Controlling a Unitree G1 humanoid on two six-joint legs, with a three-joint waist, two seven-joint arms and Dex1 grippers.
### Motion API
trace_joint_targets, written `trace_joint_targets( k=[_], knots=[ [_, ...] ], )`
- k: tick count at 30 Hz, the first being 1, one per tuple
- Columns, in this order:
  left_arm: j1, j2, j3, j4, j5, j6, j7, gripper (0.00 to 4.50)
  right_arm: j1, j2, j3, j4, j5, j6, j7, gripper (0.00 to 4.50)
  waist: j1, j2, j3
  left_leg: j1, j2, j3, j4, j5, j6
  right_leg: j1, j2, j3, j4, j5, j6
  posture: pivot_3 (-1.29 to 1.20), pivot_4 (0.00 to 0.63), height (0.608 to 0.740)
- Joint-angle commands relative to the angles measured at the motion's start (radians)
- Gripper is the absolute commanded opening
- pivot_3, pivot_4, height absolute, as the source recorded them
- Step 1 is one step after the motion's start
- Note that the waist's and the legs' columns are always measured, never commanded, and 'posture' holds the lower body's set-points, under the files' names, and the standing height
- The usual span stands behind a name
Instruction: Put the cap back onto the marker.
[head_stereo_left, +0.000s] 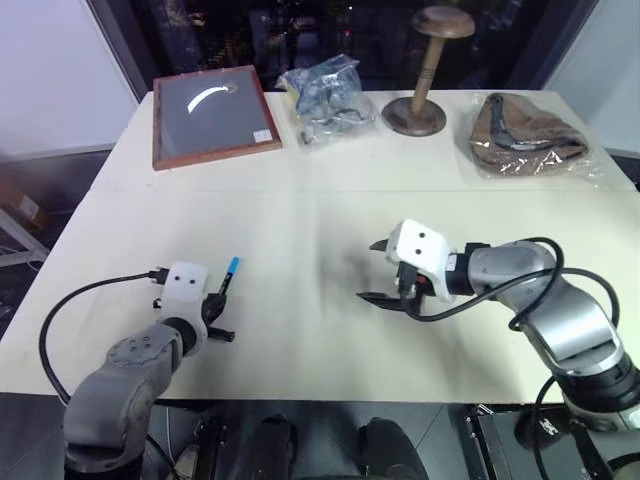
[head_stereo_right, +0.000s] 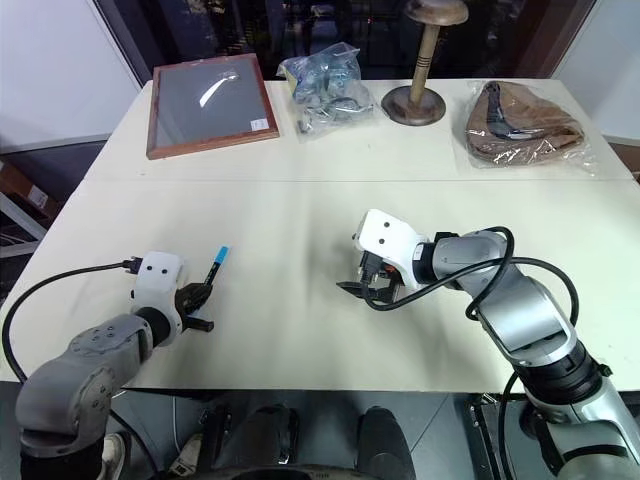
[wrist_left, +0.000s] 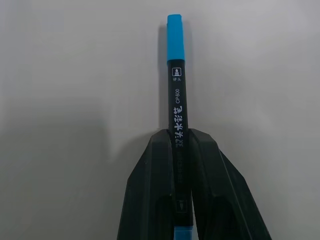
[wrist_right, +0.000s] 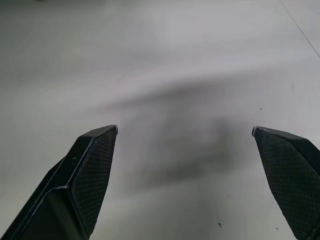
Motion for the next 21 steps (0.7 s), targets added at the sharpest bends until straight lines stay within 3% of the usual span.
trace_joint_targets(
  k=[1,5,7,15,21],
  knots=[
    [0.000,0.011,-0.003,0.005,0.003,-0.031,-0.004,1.72,0.008,-0.011,-0.026,-0.051,0.021,0.006,-0.019,4.50,0.001,0.000,0.000,0.000,0.000,0.000,0.000,0.000,0.000,0.000,0.000,0.000,0.000,0.000,0.000,0.00,0.150,0.740],
    [0.001,0.010,0.004,-0.011,0.001,-0.054,0.000,3.84,0.013,-0.022,-0.039,-0.065,0.046,0.015,-0.021,4.50,0.001,0.000,0.000,0.000,0.000,0.000,0.000,0.000,0.000,0.000,0.000,0.000,0.000,0.000,0.000,0.00,0.150,0.740],
    [0.005,0.009,0.013,-0.047,-0.005,-0.066,0.001,4.44,0.012,-0.025,-0.049,-0.067,0.069,0.021,-0.013,4.50,0.001,0.000,0.000,0.000,0.000,0.000,0.000,0.000,0.000,0.000,0.000,0.000,-0.001,0.000,0.000,0.00,0.150,0.740],
    [0.141,-0.018,0.127,-0.308,-0.093,-0.001,0.002,4.44,0.004,-0.052,-0.057,-0.022,0.156,-0.017,0.059,4.50,-0.002,0.000,0.000,0.000,0.000,0.001,-0.001,0.000,0.000,0.000,0.000,0.001,-0.002,0.000,0.000,0.00,0.150,0.740],
    [0.276,0.075,0.185,-0.319,-0.332,-0.187,0.205,4.44,-0.013,-0.059,-0.028,0.043,0.176,-0.069,0.116,4.50,0.004,0.000,0.000,0.000,0.001,0.000,0.000,0.000,0.001,0.001,0.000,0.001,-0.003,0.000,0.000,0.00,0.150,0.740]
  ],
)
